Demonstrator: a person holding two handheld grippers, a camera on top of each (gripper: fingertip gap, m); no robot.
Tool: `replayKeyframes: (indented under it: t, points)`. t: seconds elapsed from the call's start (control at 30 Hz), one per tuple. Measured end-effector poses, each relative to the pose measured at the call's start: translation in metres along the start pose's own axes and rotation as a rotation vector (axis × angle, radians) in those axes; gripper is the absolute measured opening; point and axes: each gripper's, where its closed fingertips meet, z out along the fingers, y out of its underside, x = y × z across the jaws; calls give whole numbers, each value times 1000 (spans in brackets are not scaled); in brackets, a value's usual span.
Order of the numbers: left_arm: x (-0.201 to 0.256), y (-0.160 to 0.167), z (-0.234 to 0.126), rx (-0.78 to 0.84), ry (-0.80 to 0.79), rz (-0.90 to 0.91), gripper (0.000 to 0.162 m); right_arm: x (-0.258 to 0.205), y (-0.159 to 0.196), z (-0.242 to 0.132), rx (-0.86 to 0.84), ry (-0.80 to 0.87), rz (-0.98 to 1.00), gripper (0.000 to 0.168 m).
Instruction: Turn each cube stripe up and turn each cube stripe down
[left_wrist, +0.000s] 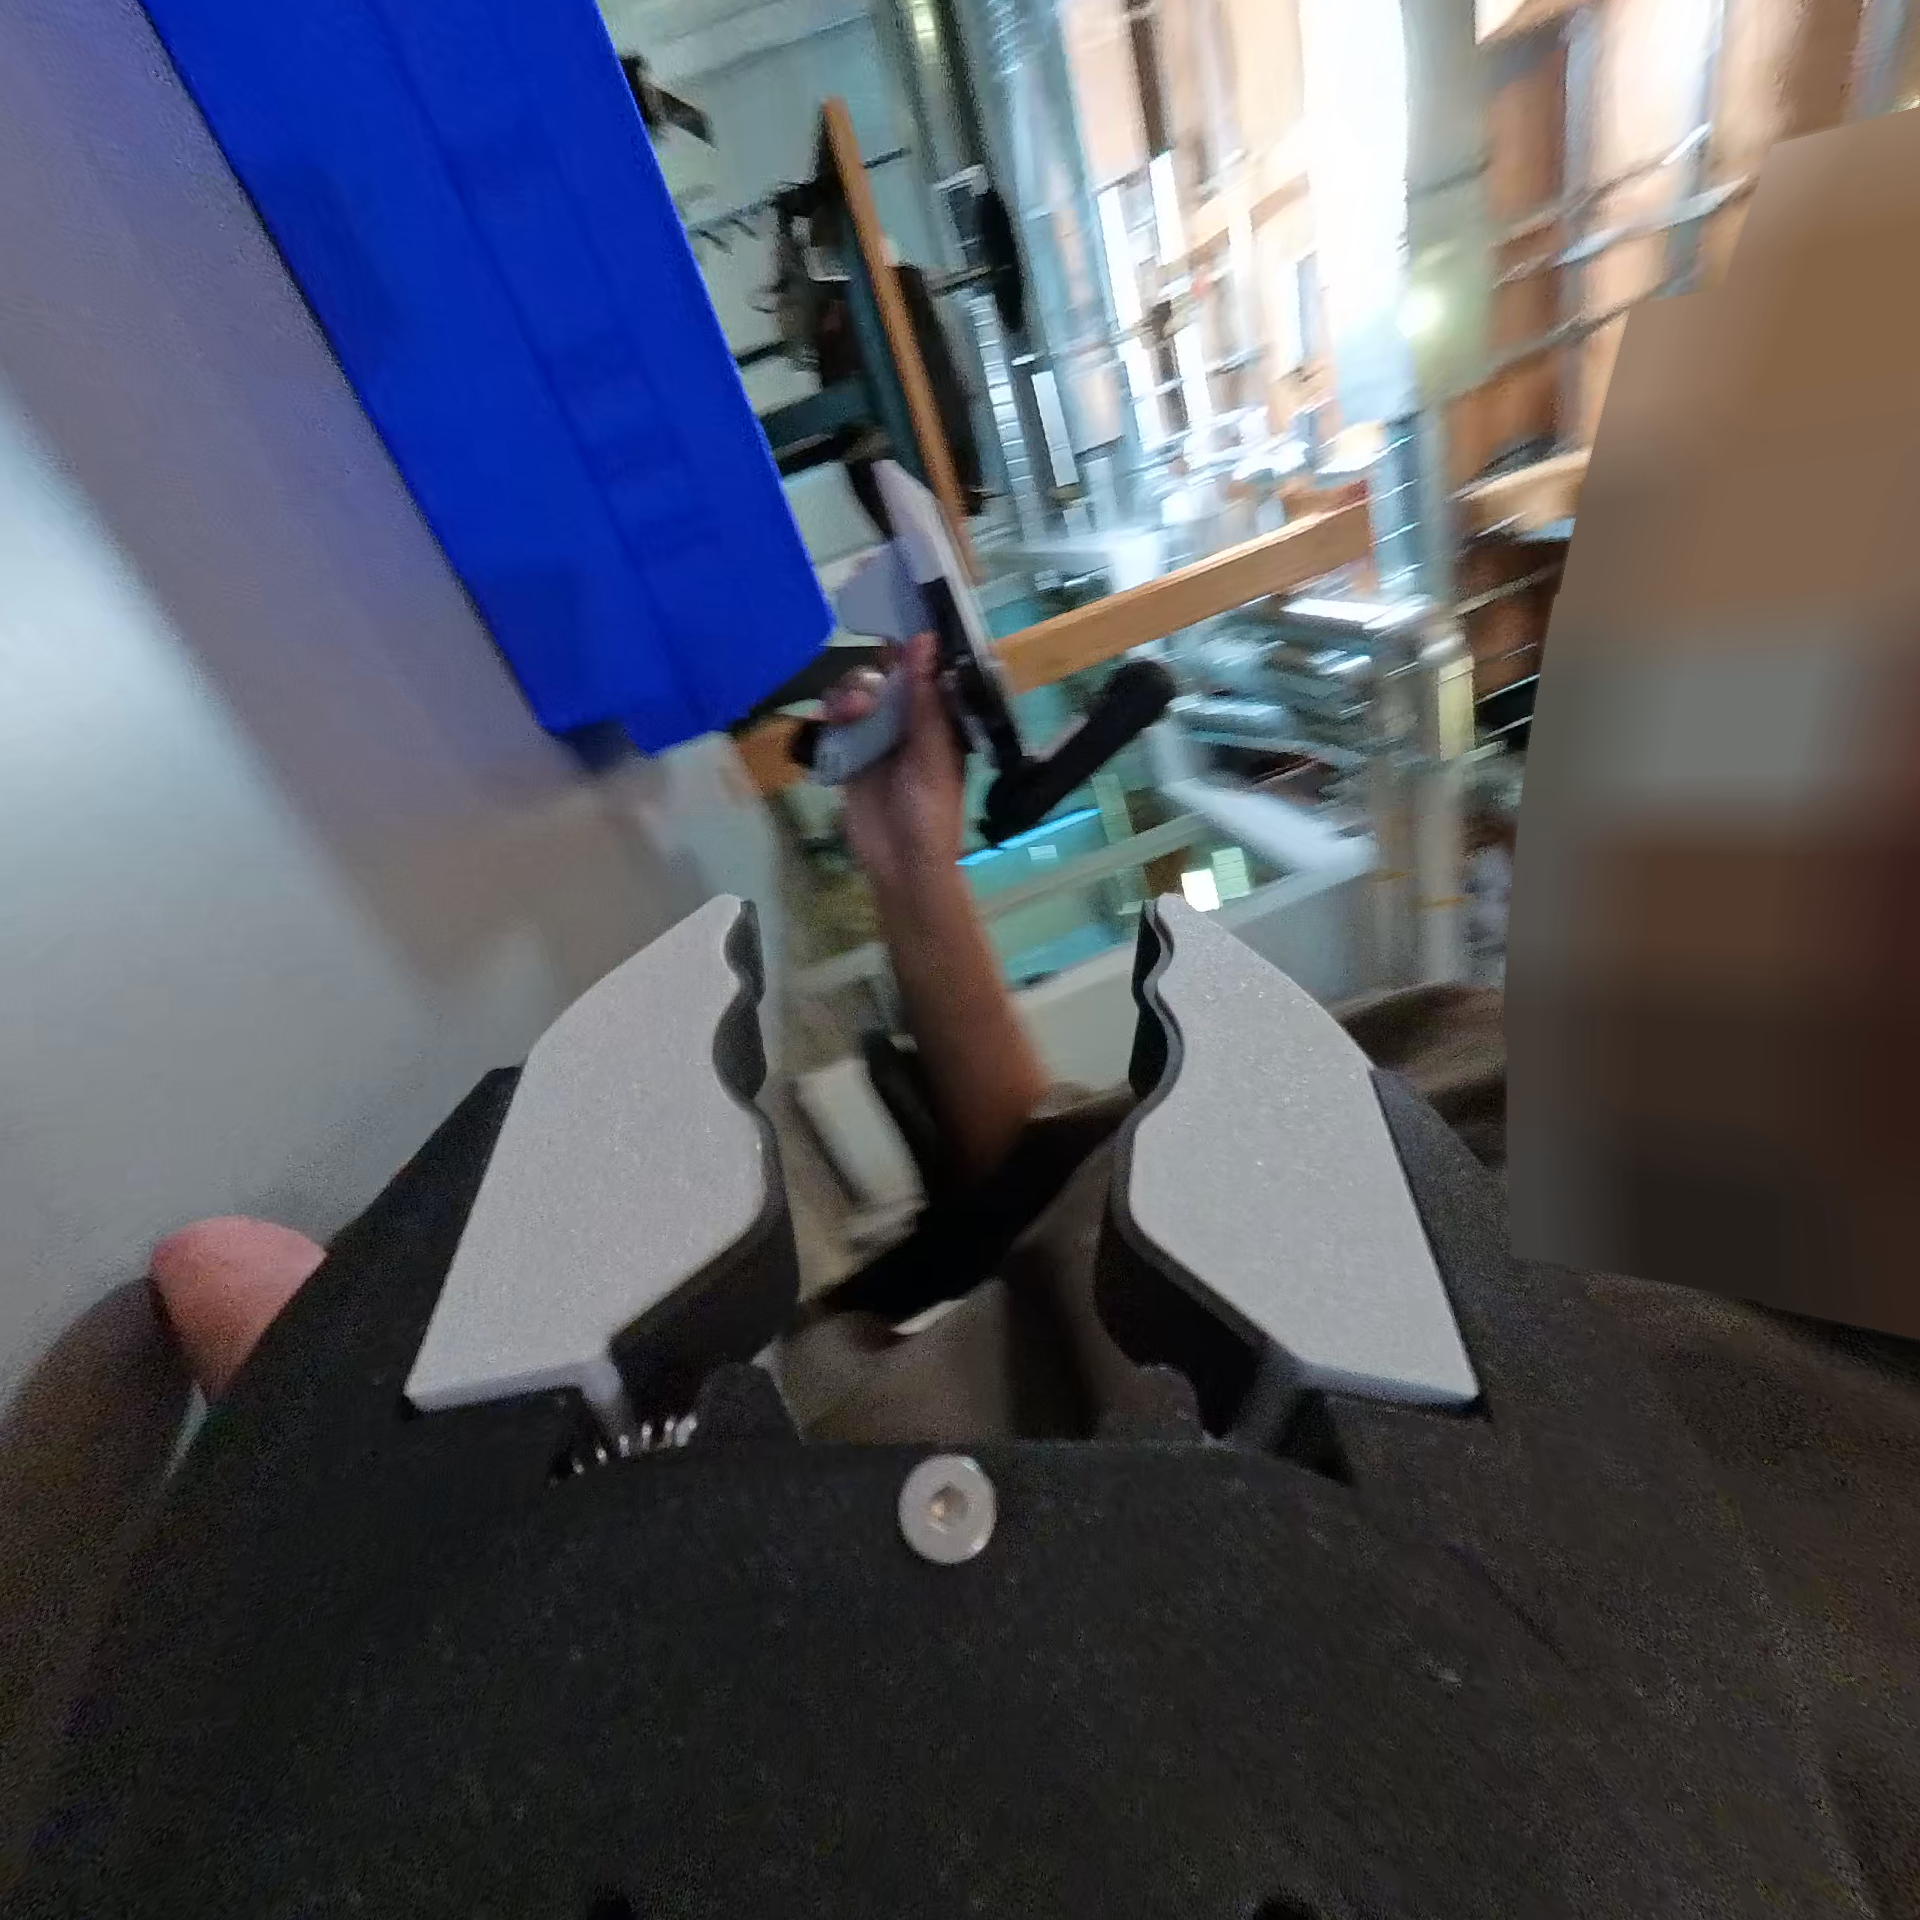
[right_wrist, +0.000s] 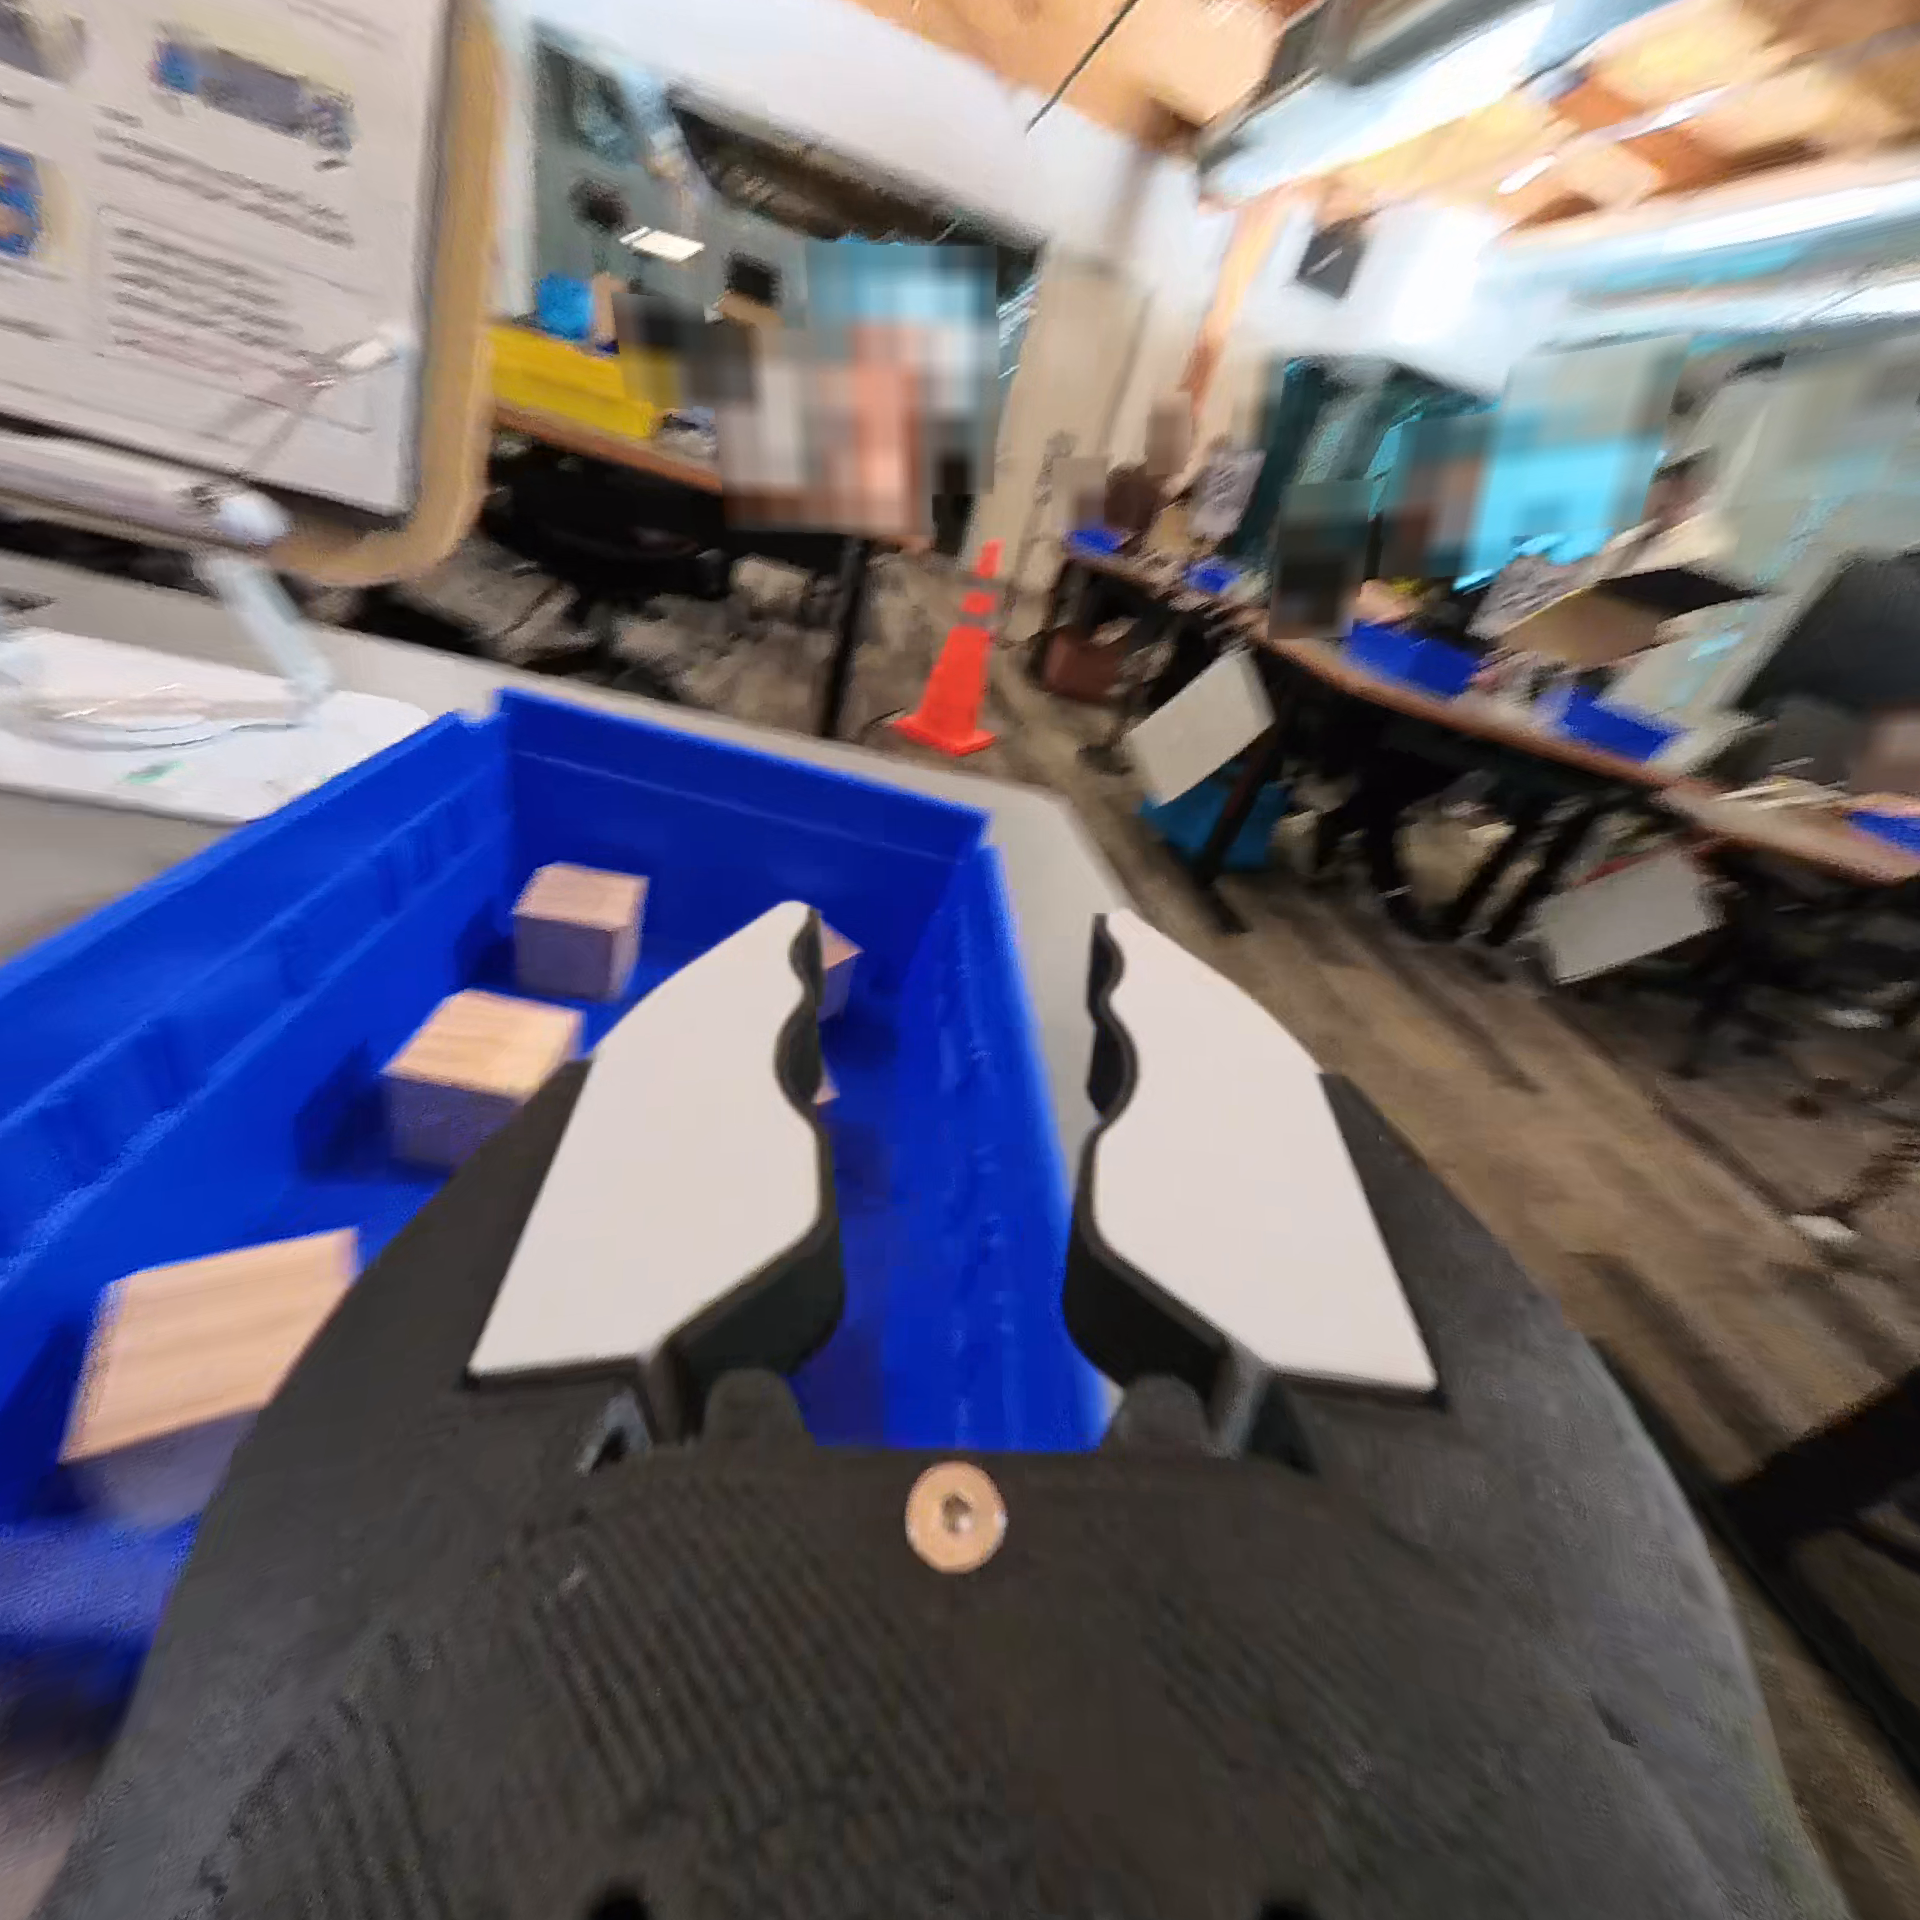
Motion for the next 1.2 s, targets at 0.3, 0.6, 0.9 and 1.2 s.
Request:
replayKeyframes:
  t: [0.3, 0.6, 0.9, 1.2]
  points:
    - [23, -61, -11, 125, -222, 664, 28, 52, -9, -8, 50, 270, 34, 35]
    - [30, -118, -83, 428, -844, 1014, 1, 44, 56, -21, -173, 174, 388, 50]
    - [124, -123, -256, 775, -1199, 1101, 44, 25, 67, -37, -216, 7, 358, 55]
    - [109, -116, -299, 868, -1441, 1107, 69, 28, 121, -55, -451, -15, 415, 67]
